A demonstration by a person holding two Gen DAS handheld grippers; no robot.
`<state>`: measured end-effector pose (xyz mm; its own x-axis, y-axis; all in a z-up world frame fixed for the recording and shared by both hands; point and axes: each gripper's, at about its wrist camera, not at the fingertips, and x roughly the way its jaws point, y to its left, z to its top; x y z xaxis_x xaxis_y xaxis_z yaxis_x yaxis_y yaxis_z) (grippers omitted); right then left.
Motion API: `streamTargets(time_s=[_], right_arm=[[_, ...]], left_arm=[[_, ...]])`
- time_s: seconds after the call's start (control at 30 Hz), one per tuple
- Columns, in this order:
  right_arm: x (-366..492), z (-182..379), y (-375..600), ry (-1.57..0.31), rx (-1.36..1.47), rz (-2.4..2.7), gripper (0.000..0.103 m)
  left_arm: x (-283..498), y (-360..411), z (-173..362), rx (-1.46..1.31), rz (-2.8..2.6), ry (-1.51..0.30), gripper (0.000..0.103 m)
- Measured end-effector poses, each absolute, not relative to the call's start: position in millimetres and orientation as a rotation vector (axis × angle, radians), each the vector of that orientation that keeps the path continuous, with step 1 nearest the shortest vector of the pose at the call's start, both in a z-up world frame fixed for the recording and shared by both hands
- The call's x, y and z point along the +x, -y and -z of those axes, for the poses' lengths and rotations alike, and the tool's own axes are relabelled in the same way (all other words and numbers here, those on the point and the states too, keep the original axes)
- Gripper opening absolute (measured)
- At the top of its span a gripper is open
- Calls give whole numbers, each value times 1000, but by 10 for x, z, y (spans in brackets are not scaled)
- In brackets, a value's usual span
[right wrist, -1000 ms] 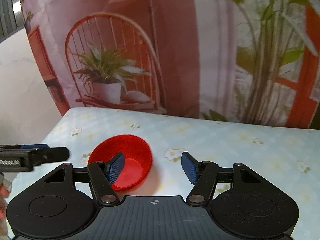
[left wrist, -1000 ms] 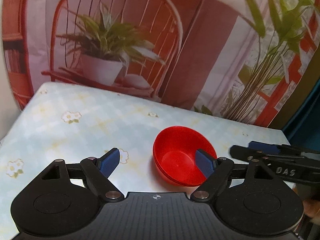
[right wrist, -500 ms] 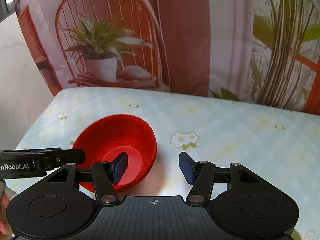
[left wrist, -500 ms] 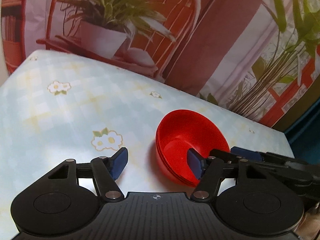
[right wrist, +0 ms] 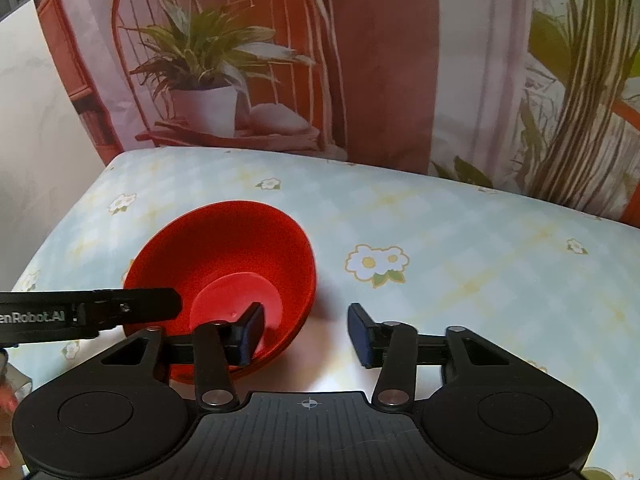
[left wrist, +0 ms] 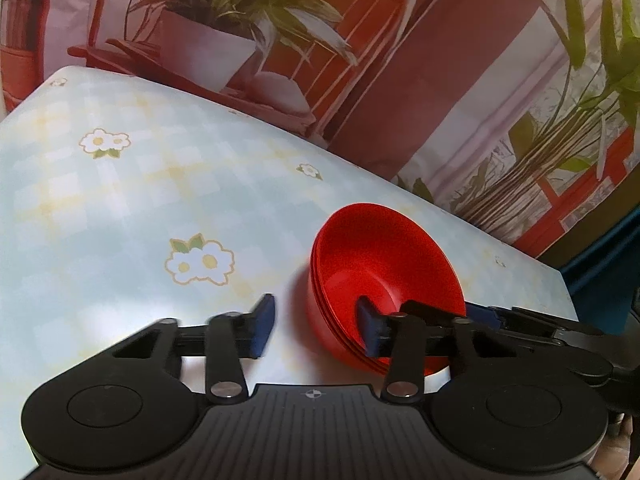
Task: Organize plates and bowls
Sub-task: 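Close the left gripper on the rim of the red bowls, then lift the red bowls with the left gripper and carry them over the plates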
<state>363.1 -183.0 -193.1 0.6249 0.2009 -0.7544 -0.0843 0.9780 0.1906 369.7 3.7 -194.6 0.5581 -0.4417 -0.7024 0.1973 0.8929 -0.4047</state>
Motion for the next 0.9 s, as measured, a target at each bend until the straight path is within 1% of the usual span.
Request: streamTargets(time_s=[0.1, 0.13, 0.2, 0.33, 0.6, 0.9], right_arm=[[3635, 1928, 1808, -886, 140, -183, 31], [3636, 1926, 1801, -888, 142, -191, 27], [3639, 1916, 1779, -893, 142, -207, 21], [3629, 1884, 1773, -892, 138, -207, 19], [3591, 1828, 1759, -891, 120, -217, 18], [3494, 1671, 1756, -859, 120, -225, 17]], left_arm=[[3686, -7, 1934, -296, 410, -900, 25], [3675, 2, 1930, -290, 410, -898, 25], [3659, 27, 1922, -272, 402, -898, 24], [3618, 27, 1925, -266, 398, -900, 23], [3546, 6, 1912, -259, 398, -906, 23], [3421, 15, 1710, -226, 412, -871, 23]])
